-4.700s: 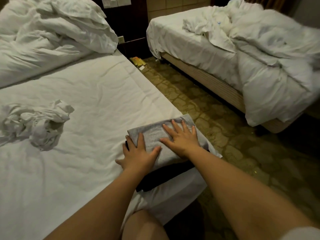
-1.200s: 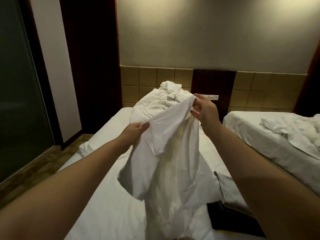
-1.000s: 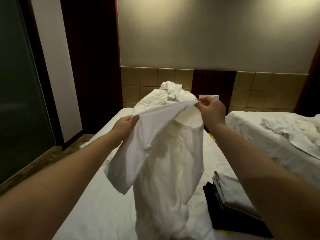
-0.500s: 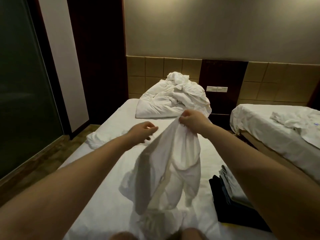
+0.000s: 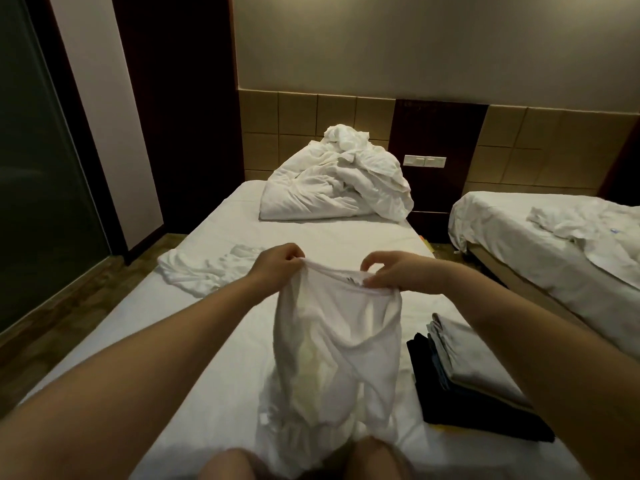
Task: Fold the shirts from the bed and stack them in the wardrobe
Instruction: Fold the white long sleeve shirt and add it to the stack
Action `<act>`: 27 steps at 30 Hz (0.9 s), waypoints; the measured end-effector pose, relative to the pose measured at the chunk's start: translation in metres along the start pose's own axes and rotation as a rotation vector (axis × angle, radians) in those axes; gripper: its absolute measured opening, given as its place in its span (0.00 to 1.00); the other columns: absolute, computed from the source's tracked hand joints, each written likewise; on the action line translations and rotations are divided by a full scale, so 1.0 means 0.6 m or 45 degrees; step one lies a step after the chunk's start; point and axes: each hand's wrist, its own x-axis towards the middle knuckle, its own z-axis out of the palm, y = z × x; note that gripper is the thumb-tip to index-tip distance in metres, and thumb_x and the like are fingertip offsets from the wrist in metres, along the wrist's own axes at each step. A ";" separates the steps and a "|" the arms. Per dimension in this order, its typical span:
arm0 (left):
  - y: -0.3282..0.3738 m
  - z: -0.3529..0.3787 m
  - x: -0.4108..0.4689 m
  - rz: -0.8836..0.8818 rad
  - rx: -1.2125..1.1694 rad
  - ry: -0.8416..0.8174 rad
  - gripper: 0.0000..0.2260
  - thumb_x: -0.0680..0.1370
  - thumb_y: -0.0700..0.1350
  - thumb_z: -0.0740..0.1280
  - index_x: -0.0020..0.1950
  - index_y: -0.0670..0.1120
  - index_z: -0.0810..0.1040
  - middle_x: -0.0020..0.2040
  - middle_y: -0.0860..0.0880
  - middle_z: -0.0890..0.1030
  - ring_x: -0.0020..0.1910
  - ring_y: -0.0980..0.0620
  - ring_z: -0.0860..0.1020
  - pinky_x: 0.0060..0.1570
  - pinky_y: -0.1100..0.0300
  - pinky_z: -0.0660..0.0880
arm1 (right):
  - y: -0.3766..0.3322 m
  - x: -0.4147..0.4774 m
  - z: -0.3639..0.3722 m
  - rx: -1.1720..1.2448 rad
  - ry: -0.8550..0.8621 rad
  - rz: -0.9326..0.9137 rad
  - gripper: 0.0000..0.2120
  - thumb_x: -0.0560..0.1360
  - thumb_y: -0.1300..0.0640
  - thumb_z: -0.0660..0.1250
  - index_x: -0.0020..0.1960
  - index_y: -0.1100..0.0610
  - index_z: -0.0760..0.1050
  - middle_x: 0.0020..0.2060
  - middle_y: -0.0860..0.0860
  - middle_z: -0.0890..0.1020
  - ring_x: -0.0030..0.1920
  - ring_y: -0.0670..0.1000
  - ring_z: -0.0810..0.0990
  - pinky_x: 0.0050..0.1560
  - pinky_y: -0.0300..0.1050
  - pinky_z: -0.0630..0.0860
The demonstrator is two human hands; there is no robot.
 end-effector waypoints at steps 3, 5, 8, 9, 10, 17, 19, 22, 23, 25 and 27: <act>-0.008 -0.014 0.000 0.039 0.028 -0.114 0.07 0.77 0.40 0.61 0.42 0.47 0.77 0.41 0.49 0.77 0.40 0.53 0.71 0.36 0.61 0.65 | 0.046 0.000 0.010 -0.181 -0.038 0.032 0.07 0.74 0.59 0.69 0.51 0.53 0.74 0.42 0.49 0.76 0.43 0.48 0.74 0.43 0.36 0.71; -0.013 -0.021 0.000 0.032 0.007 -0.147 0.07 0.78 0.41 0.61 0.44 0.46 0.78 0.41 0.49 0.76 0.38 0.54 0.70 0.36 0.61 0.66 | 0.069 0.002 0.015 -0.320 0.063 0.024 0.02 0.76 0.59 0.67 0.46 0.52 0.75 0.39 0.47 0.75 0.44 0.48 0.72 0.42 0.36 0.68; -0.023 -0.038 0.000 -0.029 -0.153 -0.158 0.06 0.80 0.41 0.62 0.47 0.44 0.79 0.40 0.48 0.75 0.38 0.53 0.70 0.39 0.61 0.67 | 0.100 0.003 0.023 -0.193 0.297 0.030 0.04 0.78 0.58 0.62 0.46 0.56 0.74 0.39 0.49 0.75 0.43 0.50 0.72 0.40 0.38 0.69; -0.026 -0.044 0.000 -0.053 -0.188 -0.160 0.07 0.80 0.41 0.61 0.48 0.44 0.79 0.41 0.48 0.76 0.40 0.52 0.71 0.42 0.59 0.68 | 0.107 0.003 0.028 -0.067 0.355 0.022 0.06 0.79 0.58 0.61 0.45 0.57 0.74 0.38 0.50 0.75 0.43 0.51 0.73 0.39 0.38 0.69; -0.030 -0.049 -0.001 -0.073 -0.213 -0.164 0.07 0.80 0.41 0.61 0.49 0.43 0.79 0.43 0.47 0.76 0.41 0.52 0.72 0.43 0.59 0.68 | 0.112 0.004 0.035 0.038 0.400 0.011 0.08 0.79 0.57 0.60 0.43 0.57 0.73 0.38 0.51 0.75 0.43 0.52 0.74 0.40 0.39 0.71; -0.045 -0.075 -0.007 -0.157 -0.289 -0.265 0.07 0.78 0.37 0.62 0.42 0.44 0.78 0.41 0.47 0.76 0.43 0.51 0.72 0.43 0.60 0.67 | 0.057 -0.002 0.021 0.115 0.567 -0.055 0.08 0.76 0.48 0.65 0.47 0.52 0.74 0.44 0.49 0.75 0.46 0.50 0.73 0.43 0.42 0.68; -0.037 -0.092 -0.007 -0.186 -0.354 -0.231 0.08 0.78 0.38 0.62 0.43 0.45 0.79 0.41 0.47 0.76 0.41 0.51 0.73 0.42 0.59 0.67 | 0.029 -0.014 -0.003 0.242 0.427 -0.058 0.10 0.73 0.48 0.69 0.50 0.52 0.73 0.46 0.51 0.76 0.45 0.49 0.75 0.44 0.43 0.71; -0.014 -0.122 -0.009 -0.180 -0.518 -0.116 0.08 0.79 0.39 0.62 0.44 0.46 0.78 0.42 0.48 0.77 0.44 0.50 0.74 0.44 0.57 0.71 | -0.001 -0.031 -0.034 0.484 0.145 -0.089 0.08 0.74 0.61 0.67 0.51 0.53 0.72 0.47 0.55 0.76 0.44 0.51 0.77 0.43 0.44 0.77; -0.003 -0.133 -0.010 -0.165 -0.581 -0.093 0.07 0.79 0.39 0.61 0.44 0.46 0.78 0.41 0.47 0.77 0.44 0.50 0.74 0.46 0.56 0.71 | -0.009 -0.037 -0.041 0.566 0.097 -0.119 0.09 0.75 0.65 0.65 0.52 0.55 0.72 0.47 0.55 0.76 0.44 0.51 0.78 0.42 0.42 0.78; 0.016 -0.155 -0.011 -0.126 -0.632 -0.065 0.08 0.79 0.38 0.61 0.43 0.45 0.78 0.40 0.47 0.76 0.44 0.49 0.74 0.46 0.56 0.71 | -0.023 -0.047 -0.049 0.625 0.116 -0.181 0.11 0.75 0.69 0.64 0.54 0.59 0.73 0.48 0.54 0.78 0.46 0.50 0.79 0.44 0.37 0.80; 0.034 -0.177 -0.011 -0.097 -0.612 -0.016 0.08 0.78 0.37 0.61 0.43 0.44 0.78 0.40 0.47 0.76 0.43 0.50 0.73 0.45 0.57 0.70 | -0.032 -0.053 -0.049 0.438 0.303 -0.231 0.10 0.75 0.65 0.66 0.56 0.63 0.74 0.45 0.51 0.79 0.45 0.47 0.78 0.44 0.31 0.76</act>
